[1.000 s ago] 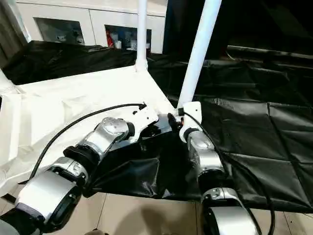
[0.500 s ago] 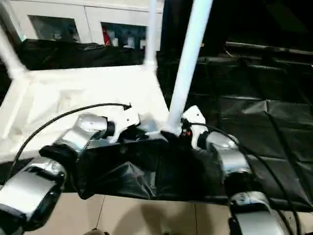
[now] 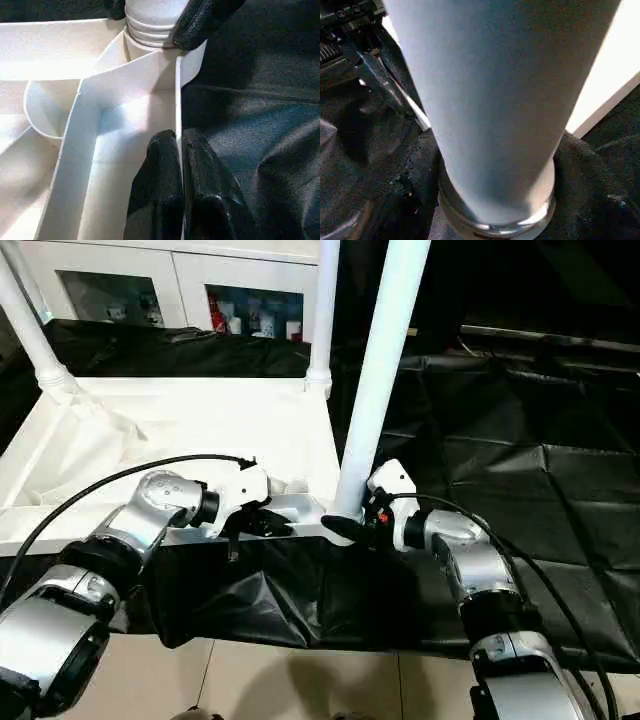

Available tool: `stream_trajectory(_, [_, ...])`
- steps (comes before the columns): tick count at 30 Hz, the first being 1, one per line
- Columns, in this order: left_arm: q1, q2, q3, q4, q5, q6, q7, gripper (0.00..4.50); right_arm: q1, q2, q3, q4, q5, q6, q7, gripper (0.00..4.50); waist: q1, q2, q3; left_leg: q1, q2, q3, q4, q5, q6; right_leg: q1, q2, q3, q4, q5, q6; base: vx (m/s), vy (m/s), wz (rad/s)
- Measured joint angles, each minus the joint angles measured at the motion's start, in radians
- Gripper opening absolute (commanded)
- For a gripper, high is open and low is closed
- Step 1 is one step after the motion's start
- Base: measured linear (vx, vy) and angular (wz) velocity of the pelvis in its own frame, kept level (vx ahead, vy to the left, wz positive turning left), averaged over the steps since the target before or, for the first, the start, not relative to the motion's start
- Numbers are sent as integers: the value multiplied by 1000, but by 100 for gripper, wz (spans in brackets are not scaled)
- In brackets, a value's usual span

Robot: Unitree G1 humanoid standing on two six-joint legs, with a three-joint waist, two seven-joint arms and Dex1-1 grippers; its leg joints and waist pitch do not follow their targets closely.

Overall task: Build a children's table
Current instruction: Rotate leg to tighten

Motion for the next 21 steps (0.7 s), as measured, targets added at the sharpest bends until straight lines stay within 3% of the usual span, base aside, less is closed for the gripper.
stream_trajectory(8, [-8, -29, 10, 22, 11, 27, 90, 0, 20, 85, -50, 3, 2, 6, -165, 274, -8, -2, 0, 3, 0, 0, 0, 0, 0, 2, -1, 0, 1, 0, 0, 0, 0, 0])
stream_trajectory(10, [-21, -57, 10, 39, 21, 49, 154, 0, 20, 119, -74, 13, 1, 7, -266, 274, -9, -2, 0, 5, -2, 1, 0, 0, 0, 2, -3, 1, 0, 0, 0, 0, 0, 0])
stream_trajectory(15, [-71, -190, 15, 94, 54, 160, 419, 0, -49, 254, -162, 99, -26, 1, -718, 273, -12, -3, -1, 7, -3, 2, 0, 0, -1, 4, -5, 1, -1, -2, 4, 0, 0, 0])
stream_trajectory(19, [-72, -224, 14, 96, 66, 177, 480, 0, -77, 286, -181, 132, -33, -7, -828, 273, -9, -1, -3, 8, -3, 2, -1, 0, 0, 5, -5, 1, -1, -2, 5, 0, 0, 0])
stream_trajectory(21, [-72, -229, 10, 96, 73, 176, 483, 0, -77, 288, -180, 139, -54, -27, -832, 329, -8, -1, -3, 8, -3, 2, -1, 0, 0, 5, -5, 1, -1, -1, 5, 0, 0, 0])
